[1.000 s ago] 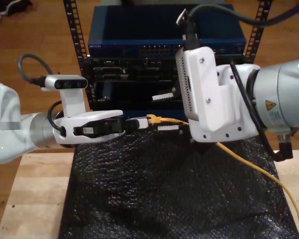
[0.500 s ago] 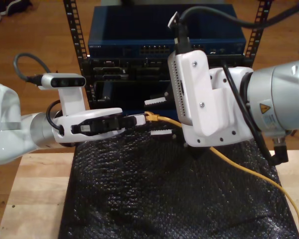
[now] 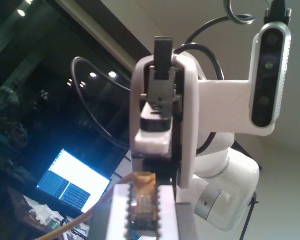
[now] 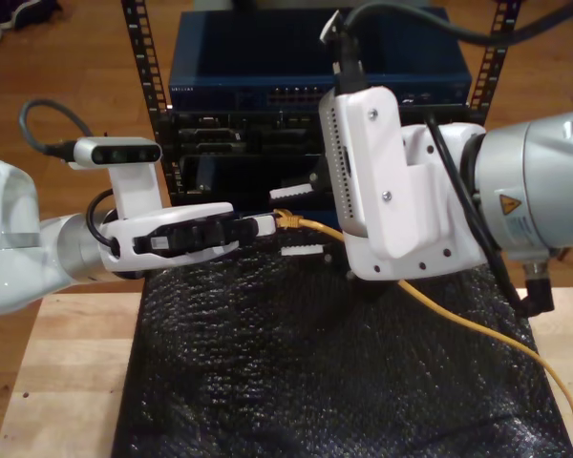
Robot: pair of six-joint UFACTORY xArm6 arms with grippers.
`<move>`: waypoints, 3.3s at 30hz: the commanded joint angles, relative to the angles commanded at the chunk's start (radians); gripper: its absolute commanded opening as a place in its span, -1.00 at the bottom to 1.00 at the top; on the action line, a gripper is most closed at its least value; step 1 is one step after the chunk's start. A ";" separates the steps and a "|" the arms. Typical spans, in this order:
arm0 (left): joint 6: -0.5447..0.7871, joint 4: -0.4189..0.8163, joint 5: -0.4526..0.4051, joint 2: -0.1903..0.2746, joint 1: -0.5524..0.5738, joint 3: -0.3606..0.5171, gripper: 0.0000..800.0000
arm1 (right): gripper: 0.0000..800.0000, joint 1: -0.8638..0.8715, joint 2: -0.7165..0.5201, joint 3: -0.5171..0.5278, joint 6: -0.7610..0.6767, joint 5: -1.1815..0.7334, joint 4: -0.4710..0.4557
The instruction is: Grab the cable and plug it in
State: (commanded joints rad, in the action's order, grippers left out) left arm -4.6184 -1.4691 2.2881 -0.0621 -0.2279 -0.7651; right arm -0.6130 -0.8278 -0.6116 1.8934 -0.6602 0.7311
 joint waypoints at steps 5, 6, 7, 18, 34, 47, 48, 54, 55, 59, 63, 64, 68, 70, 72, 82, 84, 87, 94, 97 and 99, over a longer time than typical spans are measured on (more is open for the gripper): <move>-0.005 0.000 0.023 0.000 0.000 -0.002 -0.95 | -0.10 0.000 -0.006 0.000 0.000 0.000 0.000; -0.006 0.000 0.025 0.000 0.000 -0.002 -0.95 | -0.10 0.000 -0.006 0.000 0.000 0.000 0.002; -0.008 0.000 0.025 0.000 0.000 -0.002 -0.95 | -0.12 0.000 -0.006 0.000 0.000 0.000 0.002; -0.011 0.000 0.026 0.000 0.000 -0.003 -0.95 | -0.24 0.000 -0.020 0.000 0.000 -0.002 0.017; -0.011 0.000 0.026 0.000 0.000 -0.003 -0.95 | -0.35 0.000 -0.020 0.002 0.000 -0.002 0.017; -0.011 0.000 0.038 0.000 0.000 -0.005 -0.95 | -0.45 0.000 -0.021 0.002 0.000 -0.002 0.017; -0.011 0.000 0.038 0.000 0.000 -0.005 -0.95 | -0.46 0.000 -0.021 0.002 0.000 -0.002 0.018; -0.011 0.000 0.038 0.000 0.000 -0.005 -0.94 | -0.51 0.000 -0.023 0.002 0.000 -0.002 0.018; -0.011 0.000 0.038 0.000 0.000 -0.005 -0.95 | -0.53 0.000 -0.023 0.002 0.000 -0.002 0.018; -0.011 0.000 0.038 0.000 0.000 -0.005 -0.94 | -0.59 0.002 -0.023 0.003 0.000 -0.002 0.018; -0.011 0.000 0.038 0.000 0.002 -0.005 -0.95 | -0.69 0.000 -0.025 0.005 -0.002 -0.002 0.018; -0.011 0.000 0.038 0.000 0.002 -0.005 -0.94 | -0.73 0.002 -0.025 0.006 -0.002 -0.002 0.020; -0.011 0.000 0.038 0.000 0.002 -0.005 -0.94 | -0.88 0.002 -0.025 0.008 0.000 -0.002 0.028; -0.011 0.000 0.040 0.000 0.002 -0.005 -0.94 | -0.93 0.002 -0.025 0.008 0.000 -0.002 0.028; -0.011 0.000 0.038 0.000 0.002 -0.006 -0.94 | -0.94 0.002 -0.025 0.008 -0.002 -0.002 0.028; -0.011 0.000 0.035 0.000 0.002 -0.005 -0.24 | -0.99 0.002 -0.025 0.008 -0.002 -0.002 0.028; -0.011 0.000 0.035 0.000 0.000 -0.005 -0.14 | -0.99 0.002 -0.025 0.009 -0.002 -0.002 0.029; -0.009 0.000 0.035 0.000 0.000 -0.005 0.22 | -0.99 0.002 -0.025 0.008 -0.002 -0.002 0.029; -0.009 -0.002 0.031 0.002 0.000 -0.008 0.71 | -0.99 0.002 -0.018 0.003 -0.031 -0.002 0.029; -0.008 0.000 0.028 0.002 0.000 -0.017 0.82 | -0.99 0.002 -0.015 -0.002 -0.066 -0.009 0.029; -0.006 0.000 0.026 0.002 0.000 -0.020 0.97 | -0.99 0.005 -0.011 -0.014 -0.072 -0.012 0.029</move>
State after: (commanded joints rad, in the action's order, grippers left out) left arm -4.6245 -1.4691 2.3142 -0.0606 -0.2279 -0.7850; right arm -0.6084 -0.8385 -0.6254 1.8213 -0.6724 0.7603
